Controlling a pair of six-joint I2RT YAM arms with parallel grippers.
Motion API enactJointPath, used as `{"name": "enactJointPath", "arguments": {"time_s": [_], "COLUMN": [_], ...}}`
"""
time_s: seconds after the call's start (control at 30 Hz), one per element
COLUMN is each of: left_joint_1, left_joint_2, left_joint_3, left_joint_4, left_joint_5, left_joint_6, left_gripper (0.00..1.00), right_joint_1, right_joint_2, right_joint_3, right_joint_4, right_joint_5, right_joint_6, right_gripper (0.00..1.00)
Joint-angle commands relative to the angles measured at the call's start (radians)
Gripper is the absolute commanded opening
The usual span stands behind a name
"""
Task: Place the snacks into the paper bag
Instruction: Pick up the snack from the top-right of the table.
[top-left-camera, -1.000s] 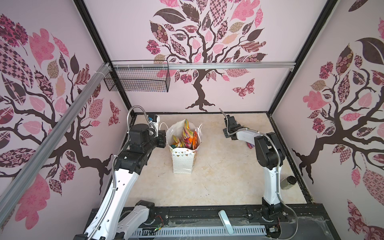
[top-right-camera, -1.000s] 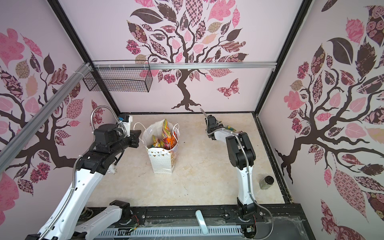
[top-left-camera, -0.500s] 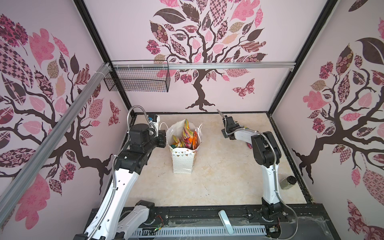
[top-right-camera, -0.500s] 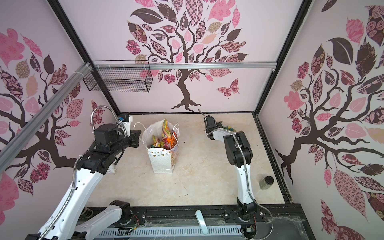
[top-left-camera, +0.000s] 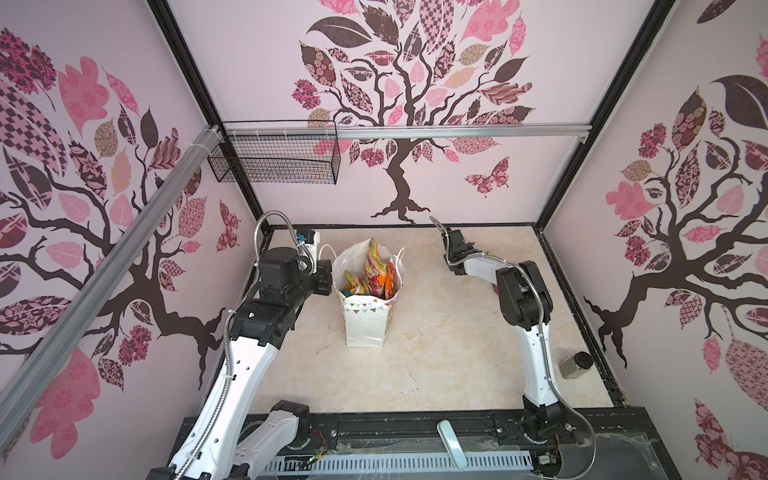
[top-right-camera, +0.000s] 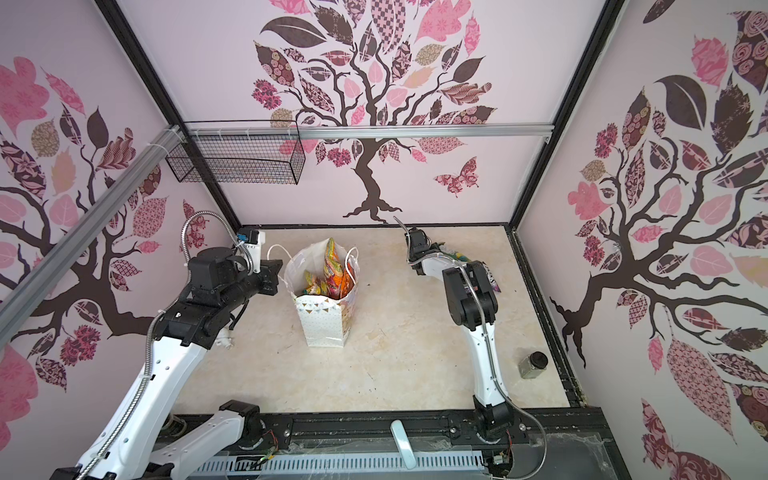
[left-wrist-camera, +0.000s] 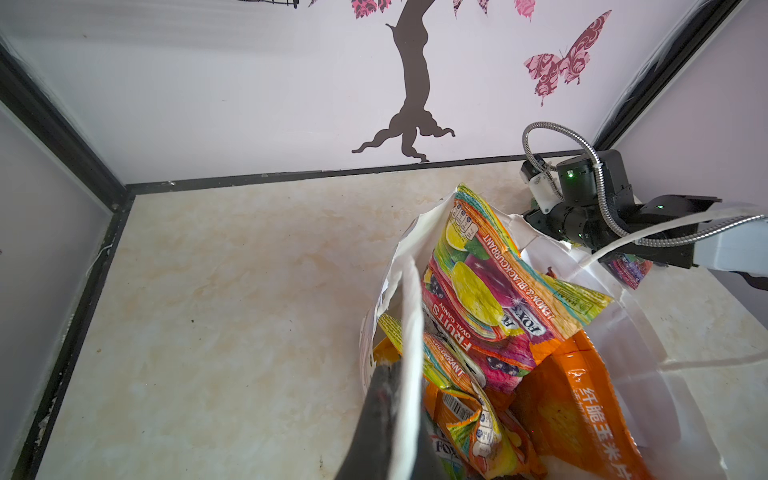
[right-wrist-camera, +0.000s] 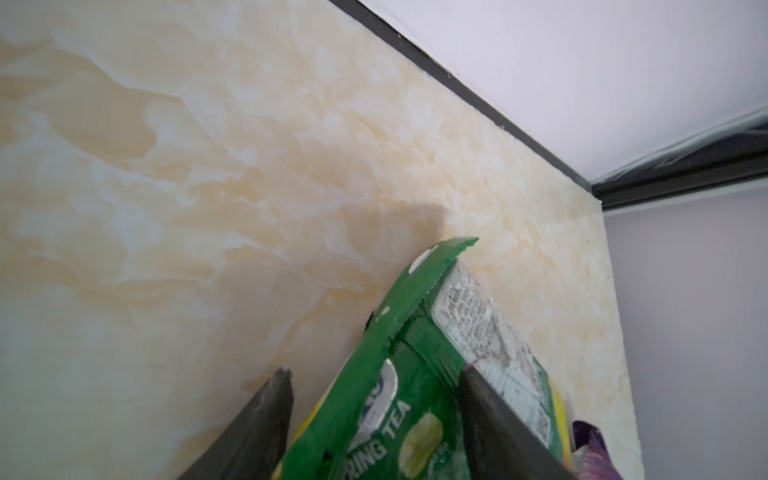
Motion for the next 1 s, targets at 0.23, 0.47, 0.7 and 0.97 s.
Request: {"name": "enactJointPath", "arguments": {"time_s": [0.23,0.47,0.7,0.97], "left_joint_1": [0.006,0.007,0.007,0.007], "left_joint_2": [-0.005,-0.006,-0.008,-0.014], "left_joint_3": [-0.013,-0.014,-0.013,-0.014], "left_joint_4": [0.029,0.030,0.031,0.031], "left_joint_5": [-0.005,-0.004,-0.001,-0.004], "left_joint_6": [0.006,0.004,0.003,0.004], "left_gripper": [0.00,0.00,0.00,0.00], "right_joint_1": [-0.010,-0.010,-0.010,-0.010], "right_joint_2": [-0.023,-0.189,-0.408,-0.618], "right_joint_3": [0.022,-0.059,-0.187,-0.251], "right_joint_4": [-0.054,-0.067,-0.055,-0.065], "right_joint_5": [-0.025,-0.091,-0.192,-0.340], "right_joint_6": [0.069,0.153,0.238,0.313], "right_gripper": [0.03,0.00,0.00,0.00]}}
